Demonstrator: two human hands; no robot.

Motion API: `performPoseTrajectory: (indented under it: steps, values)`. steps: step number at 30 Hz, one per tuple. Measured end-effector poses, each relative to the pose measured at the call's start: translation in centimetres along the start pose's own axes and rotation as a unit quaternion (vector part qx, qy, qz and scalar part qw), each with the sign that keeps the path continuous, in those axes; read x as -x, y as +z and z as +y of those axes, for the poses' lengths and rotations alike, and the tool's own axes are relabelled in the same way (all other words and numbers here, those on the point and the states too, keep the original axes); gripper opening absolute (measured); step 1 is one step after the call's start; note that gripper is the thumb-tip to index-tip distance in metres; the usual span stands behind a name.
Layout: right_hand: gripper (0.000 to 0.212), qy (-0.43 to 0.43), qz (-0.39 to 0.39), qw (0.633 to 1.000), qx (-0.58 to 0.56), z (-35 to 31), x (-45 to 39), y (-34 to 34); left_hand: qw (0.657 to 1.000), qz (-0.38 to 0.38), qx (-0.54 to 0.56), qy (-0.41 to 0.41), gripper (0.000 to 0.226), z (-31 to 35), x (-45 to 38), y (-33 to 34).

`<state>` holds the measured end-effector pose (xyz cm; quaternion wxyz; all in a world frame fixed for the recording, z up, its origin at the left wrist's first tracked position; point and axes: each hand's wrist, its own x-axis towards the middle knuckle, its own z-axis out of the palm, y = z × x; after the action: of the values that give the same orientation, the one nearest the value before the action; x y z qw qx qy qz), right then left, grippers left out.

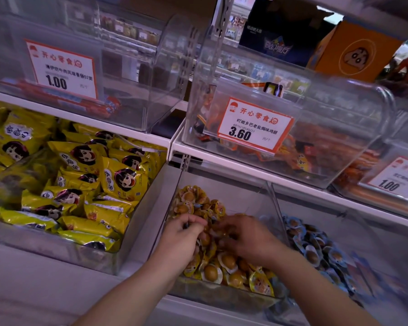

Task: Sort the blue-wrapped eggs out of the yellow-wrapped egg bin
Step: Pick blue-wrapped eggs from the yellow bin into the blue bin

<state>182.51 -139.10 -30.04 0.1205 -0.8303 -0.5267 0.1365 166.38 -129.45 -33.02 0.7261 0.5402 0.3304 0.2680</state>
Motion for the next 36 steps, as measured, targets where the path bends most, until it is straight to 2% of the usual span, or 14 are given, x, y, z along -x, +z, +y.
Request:
performPoseTrajectory:
  steps: [2, 5, 9, 11, 14, 17, 20, 24, 26, 28, 30, 31, 33, 36]
  values:
    - [0.021, 0.041, 0.06, 0.995, -0.066, 0.6, 0.4, -0.8, 1.0, -0.006, -0.001, 0.002, 0.02, -0.1, 0.0, -0.1]
    - [0.024, 0.078, 0.123, 0.975, -0.169, 1.6, 0.9, -2.4, 1.0, -0.014, 0.0, 0.003, 0.019, -0.2, 0.0, -0.1]
    - [0.02, 0.064, 0.124, 0.986, -0.096, 1.9, -0.7, -1.9, 1.0, -0.008, -0.012, 0.017, 0.015, 0.1, -0.1, 0.2]
    - [0.017, 0.048, 0.103, 0.991, -0.068, 1.6, -2.8, -0.8, 1.0, -0.001, -0.016, 0.018, 0.015, 0.2, -0.1, 0.3]
    - [0.03, 0.051, 0.015, 0.999, -0.011, 1.2, -6.3, 1.4, 1.0, 0.004, -0.021, 0.02, 0.017, 0.4, -0.3, 0.2]
    - [0.03, 0.078, -0.045, 0.995, 0.045, 1.3, -8.3, 2.9, 0.994, 0.002, -0.099, 0.052, 0.017, 0.3, -0.4, -0.2]
    - [0.023, 0.088, -0.044, 0.994, 0.041, 1.5, -9.0, 2.9, 0.982, -0.002, -0.17, 0.085, 0.014, 0.1, -0.4, -0.2]
    - [0.012, 0.064, -0.018, 0.997, -0.038, 2.0, -8.2, 2.2, 0.982, -0.001, -0.166, 0.092, 0.016, 0.2, -0.6, -0.1]
    - [0.009, 0.088, 0.022, 0.986, -0.14, 2.2, -7.3, 1.3, 0.982, 0.0, -0.164, 0.093, 0.018, 0.1, -0.7, -0.1]
    - [0.021, 0.132, 0.118, 0.956, -0.233, 2.3, -6.6, 0.1, 0.983, -0.002, -0.157, 0.092, 0.018, -0.2, -0.8, -0.1]
    - [0.025, 0.14, 0.212, 0.937, -0.24, 2.4, -5.7, -1.3, 0.985, -0.004, -0.15, 0.089, 0.019, -0.3, -0.8, -0.1]
    - [0.024, 0.122, 0.229, 0.943, -0.21, 2.3, -5.0, -1.9, 0.985, -0.004, -0.15, 0.089, 0.019, -0.3, -0.8, -0.2]
    - [0.018, 0.069, 0.17, 0.975, -0.124, 1.9, -3.5, -2.1, 0.986, 0.001, -0.139, 0.088, 0.019, -0.3, -0.9, -0.1]
    - [0.019, 0.033, -0.024, 0.999, 0.004, 0.7, -1.5, 0.5, 0.991, 0.02, -0.104, 0.078, 0.018, -0.1, -0.9, 0.3]
